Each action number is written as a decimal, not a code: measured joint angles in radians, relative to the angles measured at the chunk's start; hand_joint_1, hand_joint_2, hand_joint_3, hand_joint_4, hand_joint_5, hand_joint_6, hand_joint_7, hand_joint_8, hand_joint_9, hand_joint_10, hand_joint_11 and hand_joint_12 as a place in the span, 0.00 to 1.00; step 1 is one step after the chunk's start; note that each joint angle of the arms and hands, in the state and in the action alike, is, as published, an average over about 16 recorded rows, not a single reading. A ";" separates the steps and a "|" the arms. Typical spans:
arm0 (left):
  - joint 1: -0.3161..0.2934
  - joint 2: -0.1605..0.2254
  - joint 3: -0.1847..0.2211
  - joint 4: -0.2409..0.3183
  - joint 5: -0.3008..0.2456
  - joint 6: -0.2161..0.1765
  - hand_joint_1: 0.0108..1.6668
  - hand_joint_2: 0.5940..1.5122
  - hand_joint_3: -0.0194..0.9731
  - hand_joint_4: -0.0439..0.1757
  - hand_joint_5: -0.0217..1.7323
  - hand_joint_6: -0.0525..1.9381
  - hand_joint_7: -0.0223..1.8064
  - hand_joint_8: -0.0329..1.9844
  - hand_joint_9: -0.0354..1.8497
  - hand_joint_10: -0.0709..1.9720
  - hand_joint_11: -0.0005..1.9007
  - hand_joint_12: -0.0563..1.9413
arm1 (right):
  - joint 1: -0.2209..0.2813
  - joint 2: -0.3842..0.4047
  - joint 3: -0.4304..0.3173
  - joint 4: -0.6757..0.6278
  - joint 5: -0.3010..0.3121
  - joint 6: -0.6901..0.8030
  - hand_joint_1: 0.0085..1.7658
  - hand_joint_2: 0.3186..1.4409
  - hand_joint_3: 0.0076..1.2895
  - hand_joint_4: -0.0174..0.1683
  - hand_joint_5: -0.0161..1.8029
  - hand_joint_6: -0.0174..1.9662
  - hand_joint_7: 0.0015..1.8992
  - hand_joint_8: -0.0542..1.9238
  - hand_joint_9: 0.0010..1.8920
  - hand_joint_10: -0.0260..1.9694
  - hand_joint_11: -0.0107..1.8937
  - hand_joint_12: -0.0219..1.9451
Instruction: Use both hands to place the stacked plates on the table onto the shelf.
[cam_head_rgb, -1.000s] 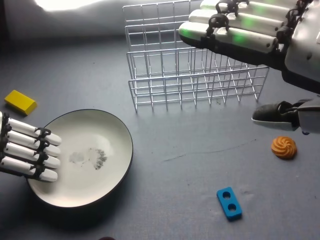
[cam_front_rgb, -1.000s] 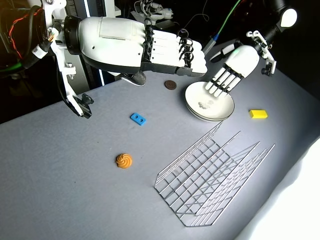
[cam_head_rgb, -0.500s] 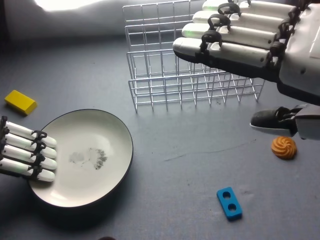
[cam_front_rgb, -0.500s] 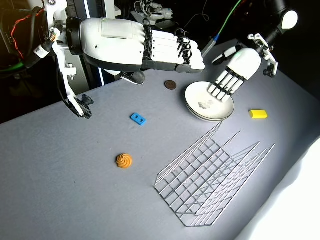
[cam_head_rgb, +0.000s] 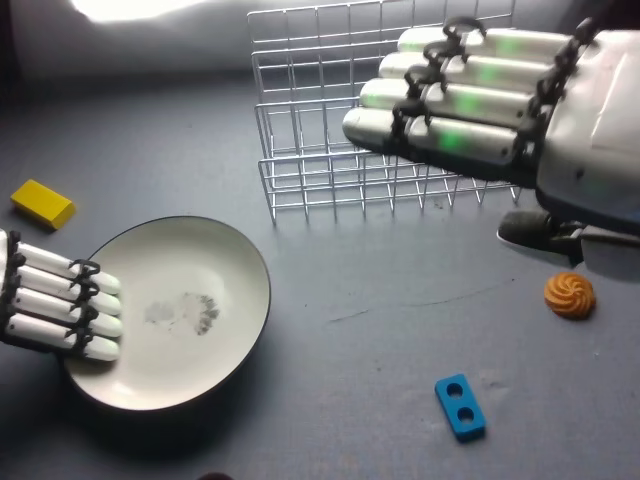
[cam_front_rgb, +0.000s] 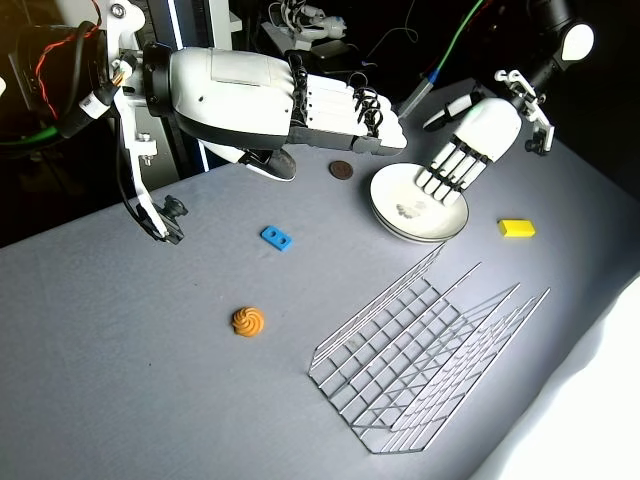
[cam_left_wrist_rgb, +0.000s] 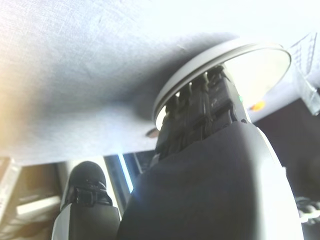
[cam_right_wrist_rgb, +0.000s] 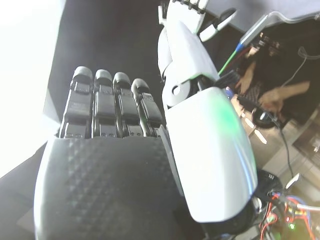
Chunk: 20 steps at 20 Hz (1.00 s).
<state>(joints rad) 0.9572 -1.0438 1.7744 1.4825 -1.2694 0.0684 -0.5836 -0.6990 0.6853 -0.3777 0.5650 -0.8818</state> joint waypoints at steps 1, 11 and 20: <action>-0.005 -0.001 -0.007 0.001 0.005 -0.008 0.00 0.57 0.04 0.20 0.04 0.02 0.02 0.01 0.03 0.04 0.01 0.02 | -0.002 -0.006 0.000 0.001 -0.006 -0.011 0.70 0.76 0.01 0.09 0.02 0.02 0.01 0.03 0.01 0.02 0.02 0.01; -0.082 -0.002 -0.120 0.025 0.081 -0.080 0.00 0.57 0.03 0.20 0.05 0.02 0.03 0.02 0.03 0.04 0.01 0.03 | -0.024 -0.124 0.013 0.065 -0.061 -0.171 0.67 0.73 0.01 0.09 0.02 0.02 0.01 0.03 0.01 0.02 0.02 0.01; -0.132 0.010 -0.195 0.048 0.125 -0.107 0.00 0.58 0.04 0.21 0.06 0.03 0.05 0.03 0.04 0.04 0.01 0.03 | -0.047 -0.317 0.134 0.133 -0.107 -0.290 0.67 0.71 0.01 0.09 0.04 0.02 0.01 0.03 0.01 0.02 0.02 0.03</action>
<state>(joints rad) 0.8255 -1.0336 1.5797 1.5305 -1.1440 -0.0384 -0.6304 -1.0158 0.8196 -0.2450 0.4578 -1.1719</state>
